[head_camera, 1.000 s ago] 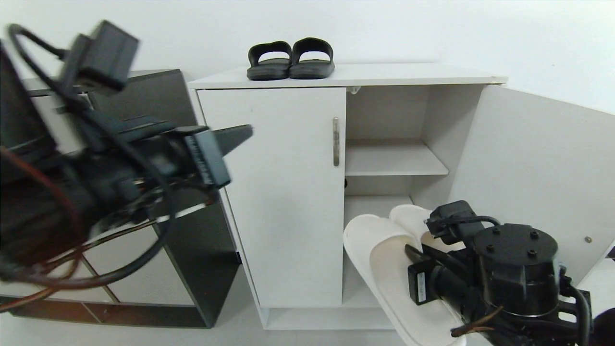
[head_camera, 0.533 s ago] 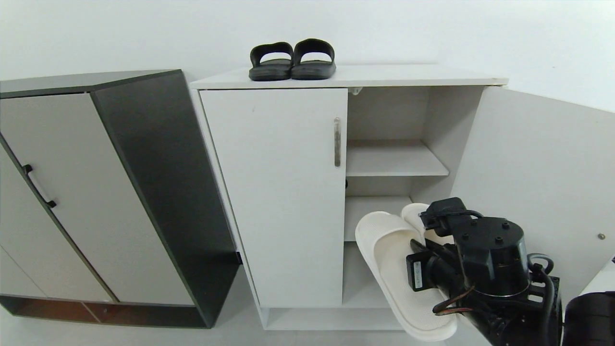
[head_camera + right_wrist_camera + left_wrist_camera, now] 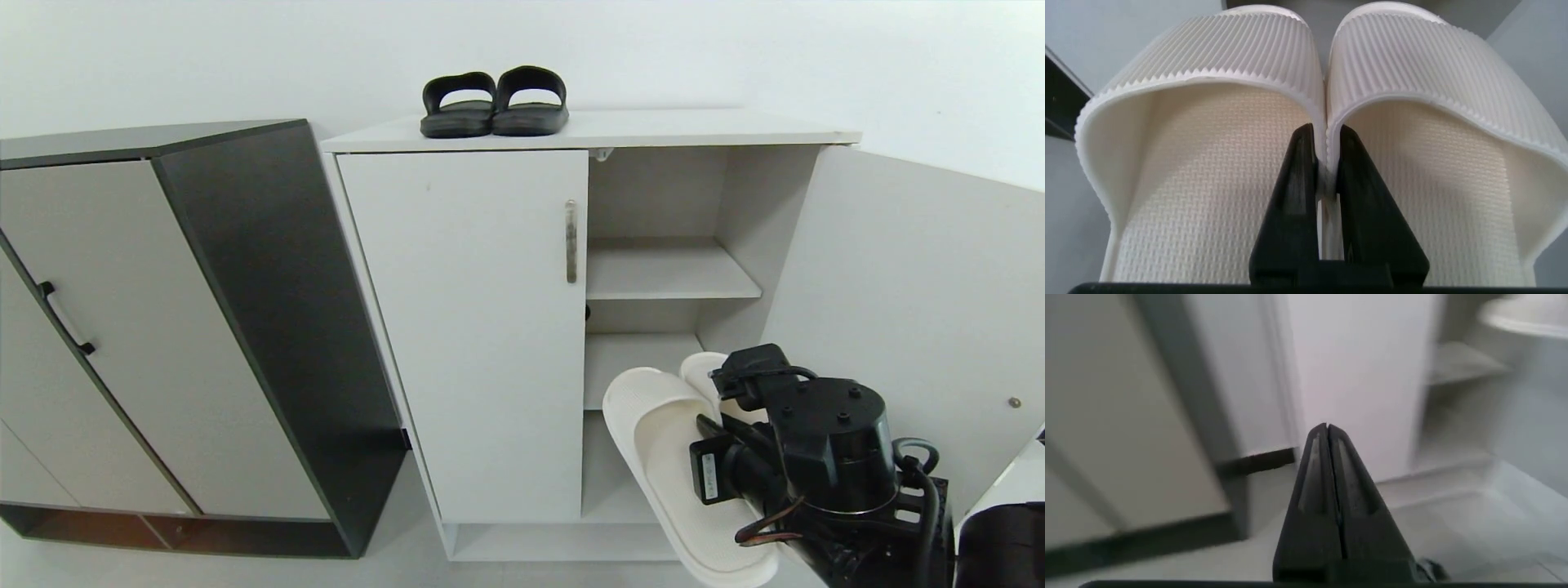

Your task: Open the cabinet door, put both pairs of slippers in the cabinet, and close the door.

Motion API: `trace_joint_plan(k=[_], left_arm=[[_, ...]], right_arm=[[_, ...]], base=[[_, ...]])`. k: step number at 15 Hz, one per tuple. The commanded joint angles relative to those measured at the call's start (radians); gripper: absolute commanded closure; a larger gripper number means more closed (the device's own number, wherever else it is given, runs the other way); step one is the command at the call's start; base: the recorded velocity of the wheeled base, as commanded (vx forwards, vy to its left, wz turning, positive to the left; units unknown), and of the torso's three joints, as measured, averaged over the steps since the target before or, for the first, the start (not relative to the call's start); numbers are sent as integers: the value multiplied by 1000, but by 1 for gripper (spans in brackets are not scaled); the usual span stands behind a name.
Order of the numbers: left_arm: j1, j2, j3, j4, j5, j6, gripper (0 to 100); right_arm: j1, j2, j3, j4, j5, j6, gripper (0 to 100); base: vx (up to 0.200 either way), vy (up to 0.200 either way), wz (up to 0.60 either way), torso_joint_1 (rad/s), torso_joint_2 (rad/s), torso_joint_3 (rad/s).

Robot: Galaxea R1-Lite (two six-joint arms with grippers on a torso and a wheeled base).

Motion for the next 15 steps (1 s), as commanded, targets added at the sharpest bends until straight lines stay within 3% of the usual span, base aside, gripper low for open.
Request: trace_joint_plan(k=[1, 2, 4, 5, 6, 7, 8, 9, 10, 11, 12, 13, 15], left_arm=[[5, -28, 11, 10, -140, 20, 100], [-5, -28, 8, 19, -206, 1, 100], [-5, -28, 11, 5, -172, -19, 100], [-5, -28, 12, 2, -131, -104, 100], [-5, -28, 11, -7, -129, -183, 100], [9, -2, 12, -18, -86, -209, 100], [87, 61, 12, -19, 50, -189, 100], [190, 64, 12, -19, 104, -186, 100], [219, 40, 12, -19, 102, -180, 100], [252, -71, 12, -13, 85, -115, 100], [258, -118, 12, -6, 56, -31, 100], [261, -118, 12, 5, 33, 17, 100], [193, -35, -12, 65, -116, 14, 100]], right_arm=[[5, 1, 8, -2, 5, -1, 100], [5, 3, 8, -2, 2, -1, 100], [5, 1, 12, -2, 5, -1, 100], [5, 0, 12, -3, 5, -1, 100], [7, -2, 12, -2, 5, -1, 100], [9, 0, 13, -2, 2, -1, 100], [10, 1, 15, -2, 2, -2, 100], [13, 1, 21, -2, 2, -4, 100], [13, 1, 22, -2, 0, -4, 100], [13, 1, 22, -2, 0, -6, 100], [13, 1, 24, -2, 0, -6, 100], [15, 1, 24, -2, 0, -6, 100], [24, 1, 27, -2, -1, -4, 100]], base=[[0, 0, 0, 0, 0, 0], [0, 0, 0, 0, 0, 0], [0, 0, 0, 0, 0, 0], [0, 0, 0, 0, 0, 0], [0, 0, 0, 0, 0, 0], [0, 0, 0, 0, 0, 0], [0, 0, 0, 0, 0, 0], [0, 0, 0, 0, 0, 0], [0, 0, 0, 0, 0, 0], [0, 0, 0, 0, 0, 0], [0, 0, 0, 0, 0, 0], [0, 0, 0, 0, 0, 0], [0, 0, 0, 0, 0, 0]])
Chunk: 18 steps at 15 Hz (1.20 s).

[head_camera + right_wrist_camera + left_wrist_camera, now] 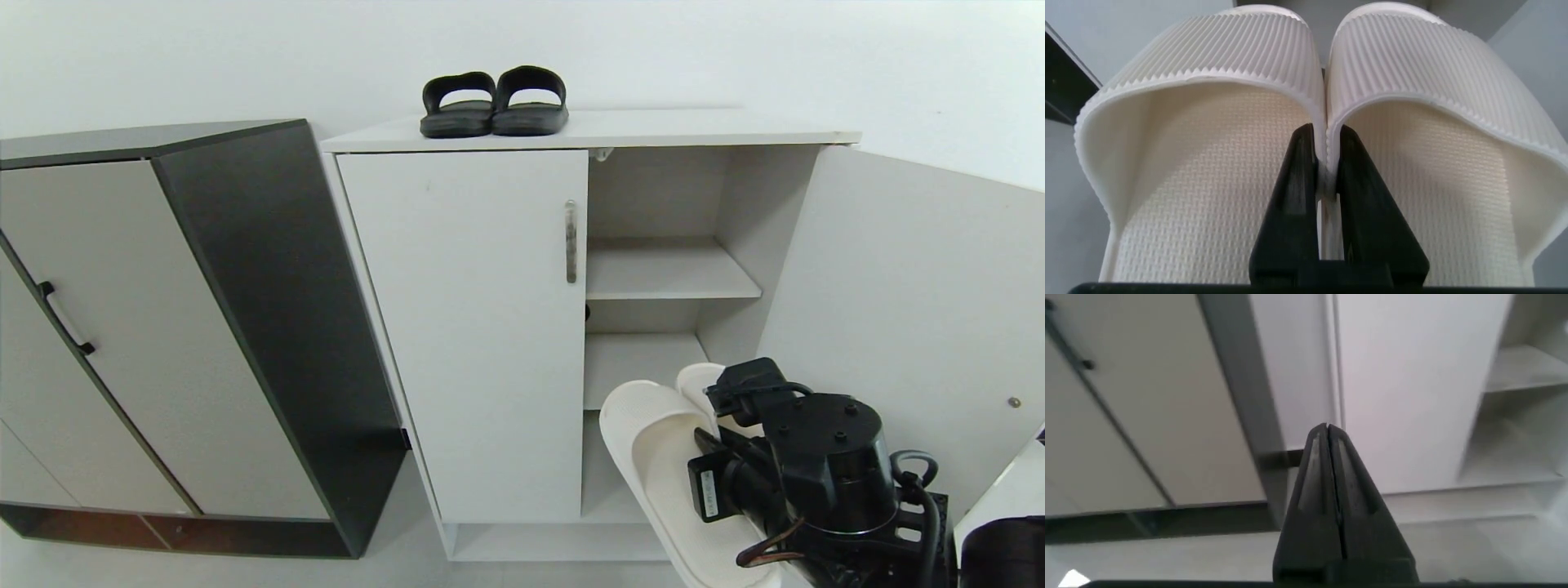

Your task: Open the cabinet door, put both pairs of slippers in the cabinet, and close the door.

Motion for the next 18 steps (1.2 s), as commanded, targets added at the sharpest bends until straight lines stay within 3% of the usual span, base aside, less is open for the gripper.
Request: trace_joint_plan(k=[1, 2, 3, 4, 6, 7, 8, 10, 11, 12, 13, 14, 15, 17, 18], left_arm=[[-85, 138, -15, 23, -80, -21, 100], [-217, 251, -14, 10, -92, -54, 100], [-329, 251, -14, 10, -89, -61, 100], [-390, 223, -12, 9, -63, -58, 100], [-390, 81, -11, 7, 6, -61, 100], [-370, -2, -11, 7, 9, -62, 100], [-369, -28, -6, -5, 63, -56, 100], [-370, -31, 2, -20, 380, -61, 100], [-374, -39, 5, -13, 431, -77, 100], [-375, -39, 6, 1, 426, -111, 100], [-375, -39, 8, 10, 391, -116, 100], [-375, -39, 8, 7, 282, -116, 100], [-377, -37, 6, 7, 253, -110, 100], [-377, -39, 8, 7, 270, -88, 100], [-377, -39, 8, 7, 270, -94, 100]], right_arm=[[4, -1, 1, -1, -1, 1, 100], [6, -1, 6, -1, -1, 1, 100], [6, -1, 7, -1, -1, 1, 100], [6, -1, 7, -1, -1, 1, 100], [6, 6, 7, -1, 6, 1, 100], [6, 13, 6, -2, 6, 1, 100], [6, 19, 4, -2, 6, 1, 100], [6, 33, 6, -15, 3, 3, 100], [6, 36, 6, -18, 6, 3, 100], [6, 39, 7, -22, 6, 3, 100], [6, 39, 7, -27, 7, 3, 100], [10, 39, 7, -39, 10, 3, 100], [12, 41, 7, -45, 10, 3, 100], [14, 71, -26, -108, 18, 1, 100], [14, 94, -51, -130, 18, 3, 100]], base=[[0, 0, 0, 0, 0, 0], [0, 0, 0, 0, 0, 0], [0, 0, 0, 0, 0, 0], [0, 0, 0, 0, 0, 0], [0, 0, 0, 0, 0, 0], [0, 0, 0, 0, 0, 0], [0, 0, 0, 0, 0, 0], [0, 0, 0, 0, 0, 0], [0, 0, 0, 0, 0, 0], [0, 0, 0, 0, 0, 0], [0, 0, 0, 0, 0, 0], [0, 0, 0, 0, 0, 0], [0, 0, 0, 0, 0, 0], [0, 0, 0, 0, 0, 0], [0, 0, 0, 0, 0, 0]])
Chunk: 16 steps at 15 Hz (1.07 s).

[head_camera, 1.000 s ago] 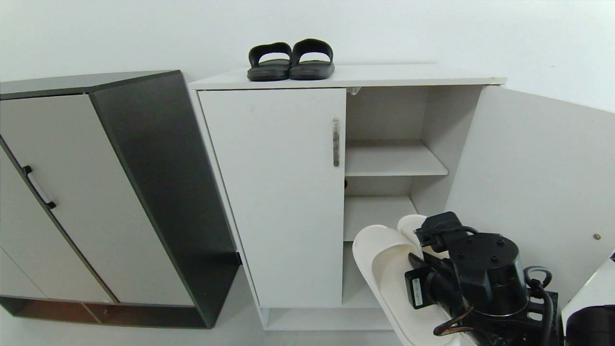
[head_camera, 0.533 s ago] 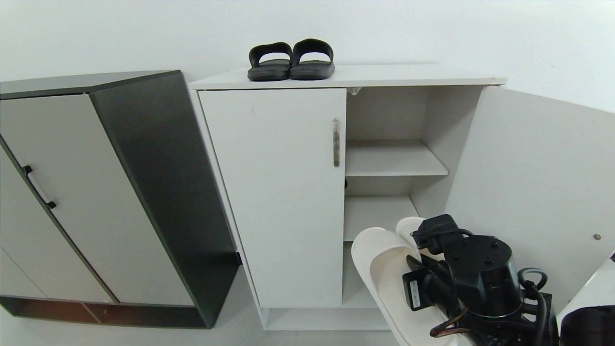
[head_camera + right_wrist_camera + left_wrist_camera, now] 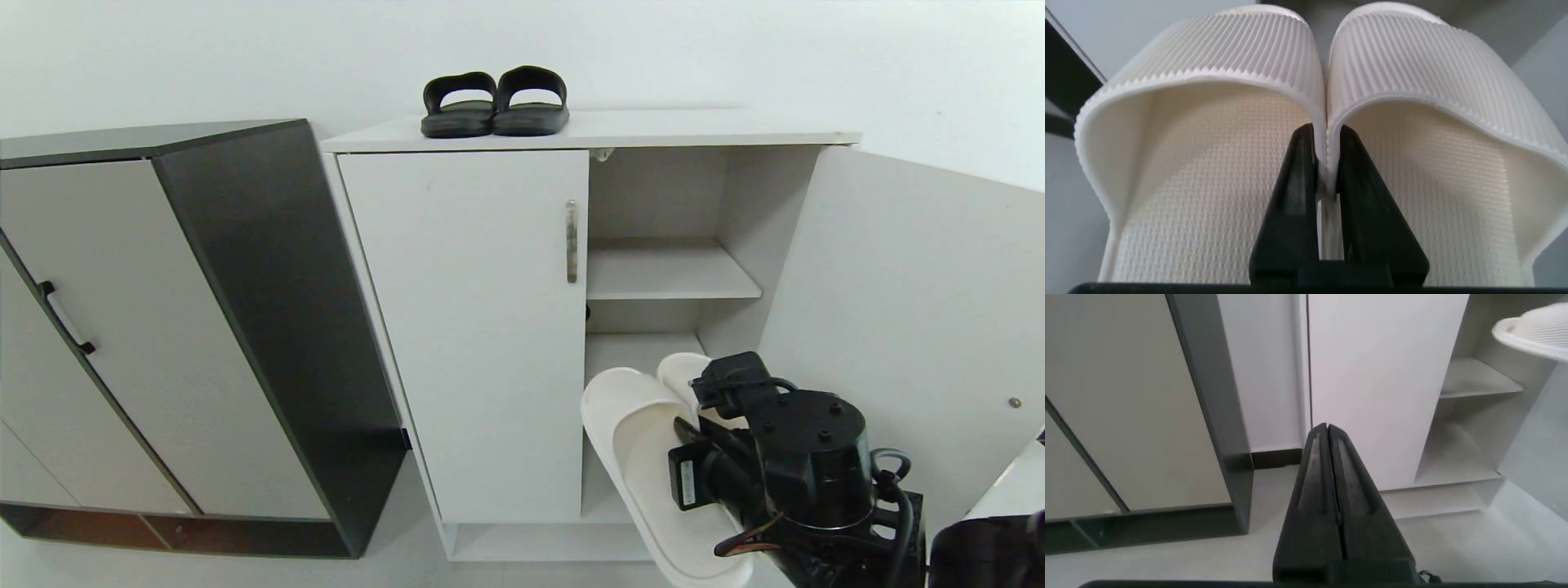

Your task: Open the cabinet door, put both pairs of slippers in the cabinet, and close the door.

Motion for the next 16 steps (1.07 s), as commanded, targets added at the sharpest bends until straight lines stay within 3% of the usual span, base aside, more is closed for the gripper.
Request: trace_joint_plan(k=[1, 5, 12, 16], left_arm=[[0, -4, 0, 0, 2, -8, 100], [0, -4, 0, 0, 3, -7, 100], [0, -4, 0, 0, 3, -10, 100], [0, -2, 0, 0, 5, -10, 100]], right_arm=[[1, 61, -44, -17, -9, 5, 100], [-32, 154, -110, -15, -79, 18, 100], [-35, 223, -142, -17, -94, 53, 100], [-7, 237, -133, -96, -93, 51, 100]], base=[[0, 0, 0, 0, 0, 0], [0, 0, 0, 0, 0, 0], [0, -200, 0, 3, 1, 3], [0, 0, 0, 0, 0, 0]])
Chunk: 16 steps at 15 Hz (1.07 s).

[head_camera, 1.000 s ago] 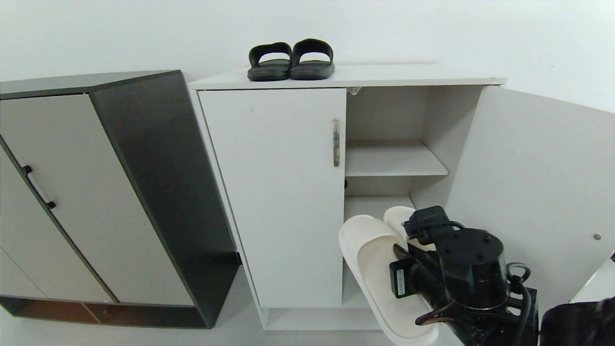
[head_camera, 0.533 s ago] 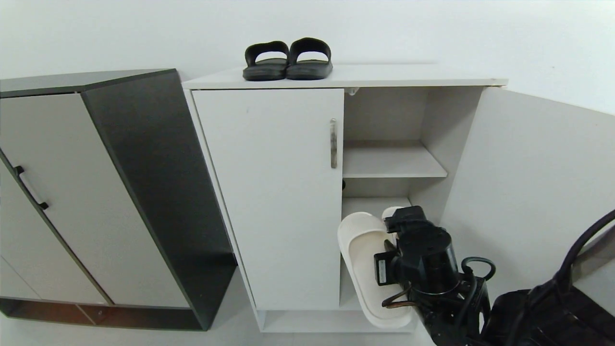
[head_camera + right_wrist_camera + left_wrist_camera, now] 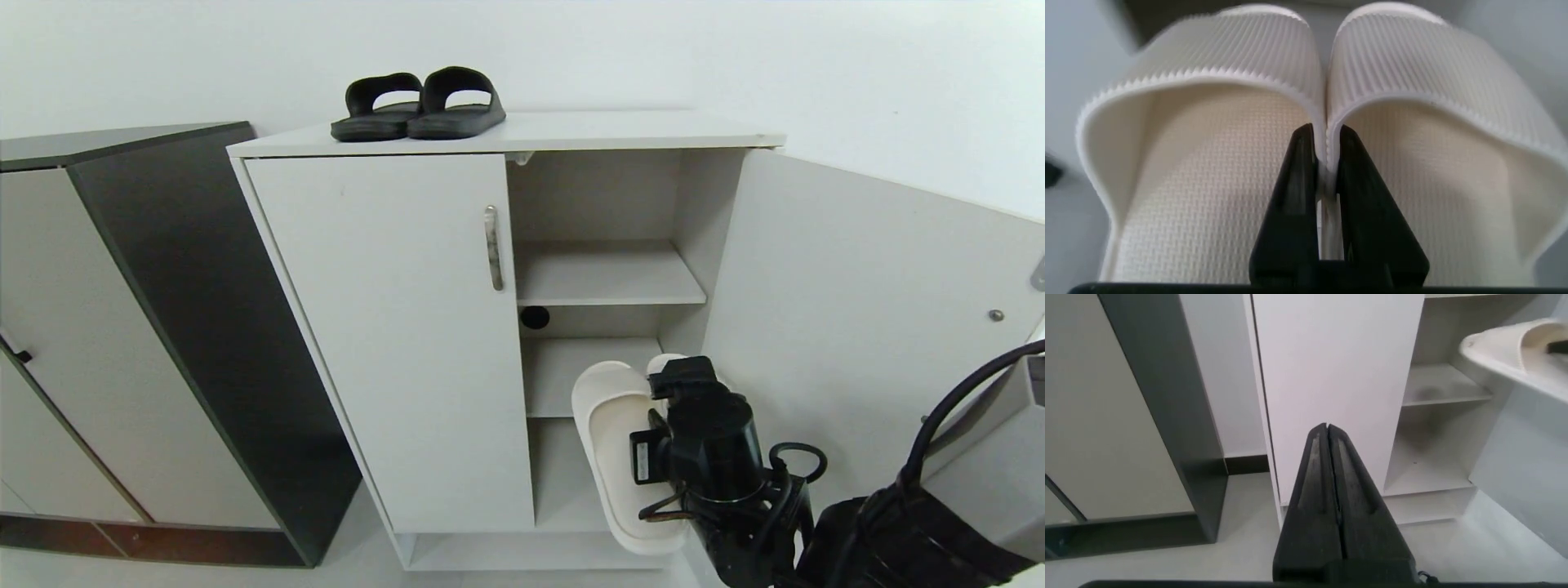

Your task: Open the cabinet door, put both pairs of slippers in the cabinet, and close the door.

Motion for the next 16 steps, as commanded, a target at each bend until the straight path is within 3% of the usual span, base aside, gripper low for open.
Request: trace_joint_plan(k=[1, 16], left_arm=[[1, 0, 0, 0, -1, 0, 100], [1, 1, 0, 0, 1, -1, 100]], right_arm=[[14, 8, 11, -6, 0, -1, 100], [-52, 86, 54, -55, 55, 28, 100]], base=[[0, 0, 0, 0, 0, 0], [0, 0, 0, 0, 0, 0]])
